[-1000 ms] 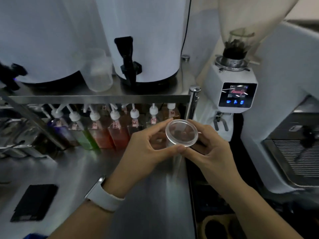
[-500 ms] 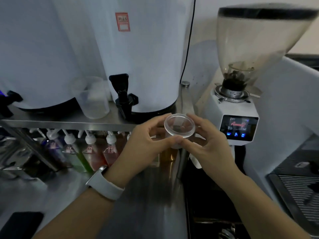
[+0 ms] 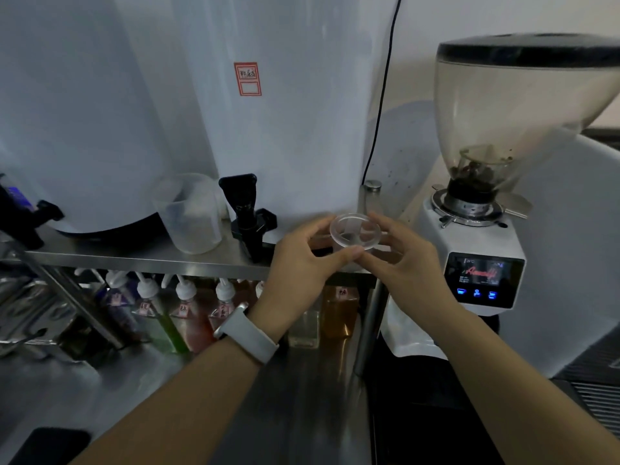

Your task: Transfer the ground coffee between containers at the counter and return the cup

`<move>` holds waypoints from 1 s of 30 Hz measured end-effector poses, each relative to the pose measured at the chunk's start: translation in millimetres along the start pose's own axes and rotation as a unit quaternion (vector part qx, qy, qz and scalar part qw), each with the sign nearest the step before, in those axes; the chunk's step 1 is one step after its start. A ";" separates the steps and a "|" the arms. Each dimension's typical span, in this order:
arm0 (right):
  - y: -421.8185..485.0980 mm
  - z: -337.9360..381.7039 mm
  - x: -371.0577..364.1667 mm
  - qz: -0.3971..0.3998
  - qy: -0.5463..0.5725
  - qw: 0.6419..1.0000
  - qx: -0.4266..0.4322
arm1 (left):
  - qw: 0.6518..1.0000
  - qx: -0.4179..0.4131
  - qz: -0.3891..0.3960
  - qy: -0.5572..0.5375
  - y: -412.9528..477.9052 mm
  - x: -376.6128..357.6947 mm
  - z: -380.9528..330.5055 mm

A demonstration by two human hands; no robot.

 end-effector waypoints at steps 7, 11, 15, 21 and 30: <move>16.9 -14.2 -2.7 0.003 -0.007 1.000 -0.008 | 0.999 0.002 -0.032 0.023 11.9 -11.1 3.4; 23.6 -23.7 -1.2 0.007 -0.012 1.000 -0.010 | 0.998 -0.001 -0.043 0.044 14.4 -17.1 4.7; 22.6 -32.9 -5.1 0.023 -0.030 0.999 -0.014 | 0.996 -0.008 -0.053 0.065 10.8 -22.1 6.9; 22.4 -34.5 -6.0 0.025 -0.026 0.999 -0.019 | 0.994 -0.018 -0.061 0.084 8.2 -25.9 5.9; 23.5 -34.1 -10.1 0.042 -0.045 0.998 -0.031 | 0.986 -0.017 -0.059 0.152 8.0 -28.1 2.0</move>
Point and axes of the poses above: each hand's wrist, its own y-axis towards the middle knuckle, its own x-axis out of the back of the hand, z = x × y, the point moved 1 cm from there along y, towards the middle knuckle, and after that the axes turned 12 degrees about -y, right-handed, at the moved point
